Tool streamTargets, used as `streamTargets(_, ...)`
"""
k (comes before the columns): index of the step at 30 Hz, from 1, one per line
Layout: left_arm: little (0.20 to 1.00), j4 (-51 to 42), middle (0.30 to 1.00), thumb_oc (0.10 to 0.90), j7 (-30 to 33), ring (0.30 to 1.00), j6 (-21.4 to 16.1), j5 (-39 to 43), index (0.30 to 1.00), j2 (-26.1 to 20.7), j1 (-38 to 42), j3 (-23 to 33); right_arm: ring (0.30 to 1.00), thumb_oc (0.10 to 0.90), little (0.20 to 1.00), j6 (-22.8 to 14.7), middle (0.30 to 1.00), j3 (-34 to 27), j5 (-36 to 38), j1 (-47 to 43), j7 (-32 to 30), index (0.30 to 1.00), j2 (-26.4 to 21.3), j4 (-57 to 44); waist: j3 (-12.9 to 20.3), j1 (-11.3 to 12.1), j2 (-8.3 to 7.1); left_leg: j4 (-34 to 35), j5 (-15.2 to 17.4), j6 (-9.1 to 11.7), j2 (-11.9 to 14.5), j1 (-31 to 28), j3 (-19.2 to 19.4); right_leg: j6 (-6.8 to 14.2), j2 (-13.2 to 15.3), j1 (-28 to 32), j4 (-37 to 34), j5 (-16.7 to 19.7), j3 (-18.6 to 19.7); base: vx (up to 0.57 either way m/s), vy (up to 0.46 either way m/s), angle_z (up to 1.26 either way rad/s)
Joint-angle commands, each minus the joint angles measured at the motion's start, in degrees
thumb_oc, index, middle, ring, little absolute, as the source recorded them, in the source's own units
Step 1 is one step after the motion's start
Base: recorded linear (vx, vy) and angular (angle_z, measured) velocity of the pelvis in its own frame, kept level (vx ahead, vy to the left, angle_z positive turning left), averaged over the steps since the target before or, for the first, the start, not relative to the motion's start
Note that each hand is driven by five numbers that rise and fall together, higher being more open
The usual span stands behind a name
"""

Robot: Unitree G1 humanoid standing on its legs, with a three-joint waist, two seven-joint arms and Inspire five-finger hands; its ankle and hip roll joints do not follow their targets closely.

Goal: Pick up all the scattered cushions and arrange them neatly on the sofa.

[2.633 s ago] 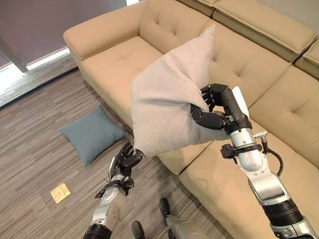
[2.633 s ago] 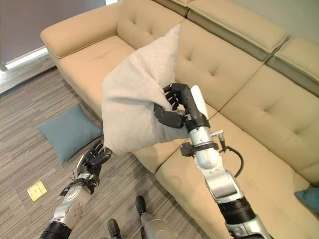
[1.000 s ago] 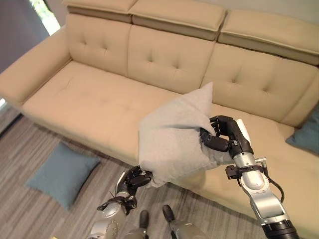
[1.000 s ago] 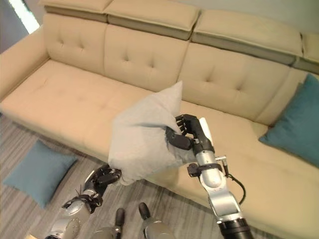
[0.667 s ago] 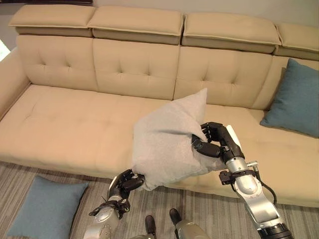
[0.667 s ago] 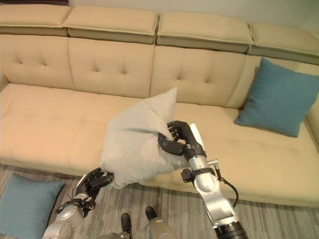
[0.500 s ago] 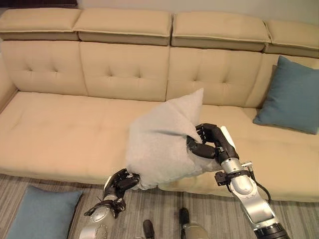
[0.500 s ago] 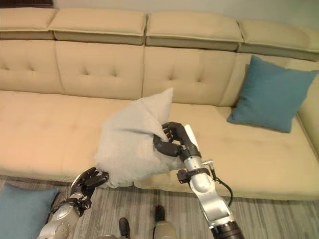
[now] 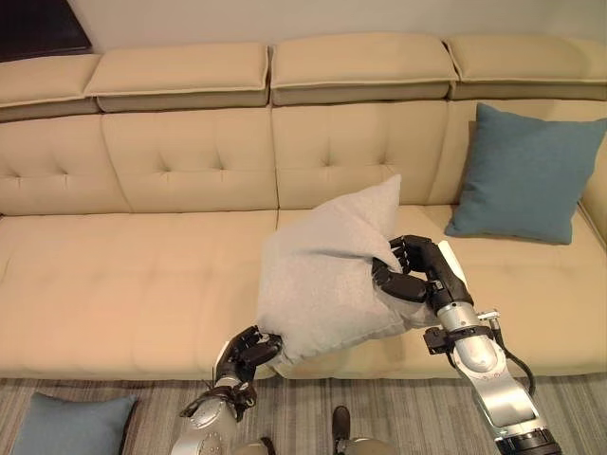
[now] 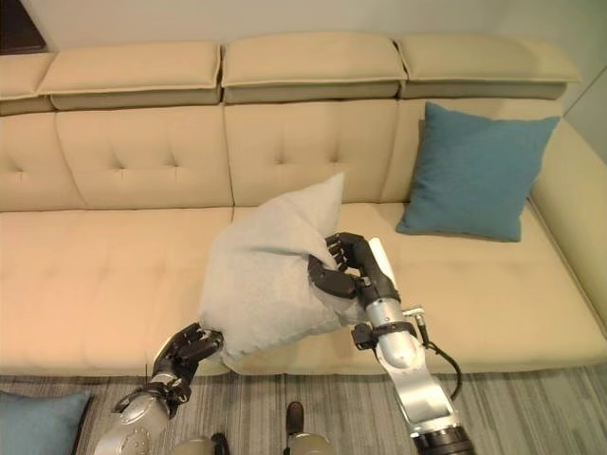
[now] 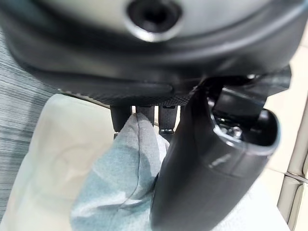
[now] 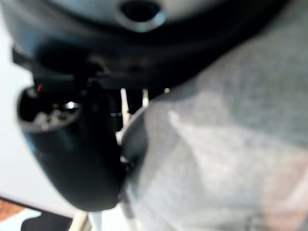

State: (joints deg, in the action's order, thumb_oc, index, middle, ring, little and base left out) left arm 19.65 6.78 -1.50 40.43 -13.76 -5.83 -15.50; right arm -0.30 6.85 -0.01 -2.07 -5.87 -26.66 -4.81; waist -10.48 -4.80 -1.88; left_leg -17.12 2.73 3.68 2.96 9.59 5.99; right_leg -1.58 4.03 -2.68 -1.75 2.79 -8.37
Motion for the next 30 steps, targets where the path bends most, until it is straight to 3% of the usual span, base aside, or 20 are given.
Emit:
streamTargets(1, 0.300, -9.63, 0.300, 0.400, -5.18, 0.300, -6.55, -0.46, 0.300, 1.88, 6.54, -2.80, 0.300, 0.400, 0.300, -10.06, 0.300, 2.54, 2.09, -4.87, -0.64, 0.300, 2.09, -9.26, 5.59, 0.34, -1.90, 3.78, 2.31, -1.32, -0.89, 0.77, 2.09, 5.98, -0.95, 2.52, 3.62, -6.85, 2.25, 0.11, 0.049, -0.04)
streamTargets(4, 0.300, -10.69, 0.300, 0.400, -4.54, 0.300, -6.64, 0.04, 0.300, 1.97, 6.53, -2.98, 0.300, 0.400, 0.300, -9.87, 0.300, 2.46, 1.93, -4.75, -1.25, 0.300, 2.25, -9.28, 5.33, 1.50, -1.09, 10.33, -2.95, -0.09, -0.37, 2.18, 0.41, 6.05, -1.89, 4.38, 4.09, -8.44, 3.26, 0.18, 0.094, -0.08)
streamTargets(8, 0.300, -10.66, 0.300, 0.400, -4.68, 0.300, -6.44, 0.06, 0.300, 1.96, 6.38, -3.17, 0.300, 0.400, 0.300, -9.58, 0.300, 2.16, 1.35, -4.55, -1.24, 0.300, 2.35, -9.50, 5.61, 1.62, -0.76, 12.09, -3.23, -0.37, -0.13, 1.15, 0.92, 6.37, -1.56, 5.34, 4.77, -9.37, 3.22, 0.16, 0.155, -0.18)
streamTargets(13, 0.300, -10.68, 0.300, 0.400, -4.65, 0.300, -6.17, -0.81, 0.300, 1.27, 5.21, -3.06, 0.300, 0.400, 0.300, -8.96, 0.300, 2.53, -0.37, -4.58, -0.91, 0.300, 3.86, -9.90, 6.96, 1.78, 0.20, 14.87, -1.60, -2.86, -2.11, -3.86, 1.76, 8.79, 0.99, 4.55, 10.78, -9.77, 4.88, 0.16, 0.228, -0.01)
streamTargets(19, 0.300, -10.71, 0.300, 0.400, -3.69, 0.300, -6.80, -1.44, 0.300, 0.04, 6.26, -1.64, 0.300, 0.400, 0.300, -9.26, 0.300, 3.42, -0.86, -4.76, -0.54, 0.300, 5.46, -10.06, 5.76, 1.59, 1.08, 16.98, -0.79, -5.10, -2.63, -6.63, 3.22, 10.96, 2.76, -2.15, 22.64, -5.51, 5.23, 0.05, 0.139, -0.02)
streamTargets(22, 0.300, -10.46, 0.300, 0.400, -3.97, 0.300, -7.03, -1.67, 0.300, 0.12, 6.14, -1.59, 0.300, 0.400, 0.300, -9.35, 0.300, 3.51, -0.92, -4.51, -0.09, 0.300, 5.36, -9.85, 5.86, 1.24, 1.22, 18.50, -0.72, -5.08, -2.93, -8.20, 2.88, 10.10, 1.16, -3.79, 20.80, -6.43, 4.38, 0.09, 0.041, -0.23)
streamTargets(24, 0.300, -10.49, 0.300, 0.400, -3.86, 0.300, -7.01, -2.09, 0.300, 0.00, 6.23, -1.67, 0.300, 0.400, 0.300, -9.46, 0.300, 3.86, -0.39, -5.10, 0.04, 0.300, 5.08, -8.95, 5.62, 0.99, 1.05, 19.62, -0.76, -5.03, -3.65, -9.02, 2.70, 9.17, -1.12, -6.17, 15.32, -6.17, 2.75, 0.09, -0.009, -0.10)
streamTargets(27, 0.300, -10.51, 0.300, 0.400, -4.19, 0.300, -6.84, -1.87, 0.300, 0.20, 5.91, -1.77, 0.300, 0.400, 0.300, -9.57, 0.300, 3.30, -0.20, -4.43, -0.62, 0.300, 5.13, -8.93, 5.71, 0.94, 0.50, 19.26, -0.34, -4.92, -4.41, -9.15, 1.85, 8.92, -1.12, -3.76, 9.76, -6.06, 1.47, 0.06, -0.032, -0.07)
streamTargets(30, 0.300, -10.65, 0.300, 0.400, -4.74, 0.300, -6.74, -1.90, 0.300, 0.94, 6.26, -2.01, 0.300, 0.400, 0.300, -10.03, 0.300, 1.65, -1.09, -2.50, -1.07, 0.300, 4.00, -8.91, 5.64, 0.90, -0.17, 17.07, 0.49, -3.81, -4.92, -7.71, 0.86, 7.78, -2.14, -2.24, 7.23, -5.94, 3.02, 0.03, -0.076, 0.36)
